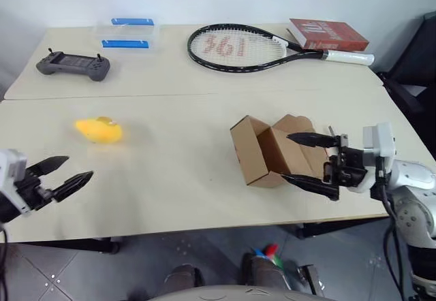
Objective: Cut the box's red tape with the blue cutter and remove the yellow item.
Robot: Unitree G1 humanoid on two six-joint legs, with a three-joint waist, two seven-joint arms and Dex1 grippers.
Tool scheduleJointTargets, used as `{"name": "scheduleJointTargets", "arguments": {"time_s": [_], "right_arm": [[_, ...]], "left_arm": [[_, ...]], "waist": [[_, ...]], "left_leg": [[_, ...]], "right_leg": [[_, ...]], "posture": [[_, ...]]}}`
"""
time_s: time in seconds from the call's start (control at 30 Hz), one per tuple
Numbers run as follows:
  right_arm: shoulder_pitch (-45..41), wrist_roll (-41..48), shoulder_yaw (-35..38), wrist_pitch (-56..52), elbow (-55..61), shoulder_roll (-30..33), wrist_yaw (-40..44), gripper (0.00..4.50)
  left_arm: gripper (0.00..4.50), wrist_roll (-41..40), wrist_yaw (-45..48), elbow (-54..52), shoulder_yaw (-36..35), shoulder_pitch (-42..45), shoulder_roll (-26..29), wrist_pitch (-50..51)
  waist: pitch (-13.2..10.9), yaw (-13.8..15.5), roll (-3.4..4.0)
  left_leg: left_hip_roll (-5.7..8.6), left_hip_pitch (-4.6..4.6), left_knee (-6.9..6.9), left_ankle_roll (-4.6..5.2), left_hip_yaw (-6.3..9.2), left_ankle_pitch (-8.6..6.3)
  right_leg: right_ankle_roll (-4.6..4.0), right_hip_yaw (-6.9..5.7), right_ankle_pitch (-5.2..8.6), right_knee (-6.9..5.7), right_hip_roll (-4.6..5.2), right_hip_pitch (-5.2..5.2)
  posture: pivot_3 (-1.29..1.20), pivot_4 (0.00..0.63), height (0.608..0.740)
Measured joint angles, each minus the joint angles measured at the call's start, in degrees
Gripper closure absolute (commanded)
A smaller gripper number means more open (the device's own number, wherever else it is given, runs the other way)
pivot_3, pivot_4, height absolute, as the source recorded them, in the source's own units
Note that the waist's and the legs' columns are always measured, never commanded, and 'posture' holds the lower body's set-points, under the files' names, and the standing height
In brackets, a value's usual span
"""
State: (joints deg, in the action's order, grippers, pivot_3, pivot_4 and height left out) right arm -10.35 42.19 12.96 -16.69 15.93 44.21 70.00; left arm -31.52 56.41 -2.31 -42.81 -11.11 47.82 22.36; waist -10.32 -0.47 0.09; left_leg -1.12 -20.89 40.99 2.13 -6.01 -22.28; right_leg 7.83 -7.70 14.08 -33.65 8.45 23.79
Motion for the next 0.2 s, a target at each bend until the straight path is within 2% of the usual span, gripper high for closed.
{"name": "scheduleJointTargets", "arguments": {"time_s": [0.13, 0.2], "right_arm": [[4.4, -1.0, 1.9, 2.6, 0.2, 0.4, 1.9, 0.0], [6.2, -2.9, 2.2, 4.9, 0.2, 0.4, 2.5, 0.0]], "left_arm": [[0.02, 1.5, 1.3, -2.8, -3.6, -7.5, -1.4, -4.5], [0.02, 2.1, 0.6, -3.0, -3.7, -8.2, -2.7, -5.7]], "waist": [[0.0, 0.5, 0.01], [0.0, 0.6, 0.02]], "left_leg": [[-0.28, 0.02, 0.03, -0.01, -0.05, -0.03], [-0.31, 0.02, 0.07, 0.0, -0.09, -0.03]], "right_leg": [[-0.02, 0.04, 0.01, 0.03, 0.02, -0.02], [-0.05, 0.05, 0.03, 0.02, 0.02, -0.01]], "posture": [[0.0, 0.15, 0.74], [0.0, 0.15, 0.74]]}}
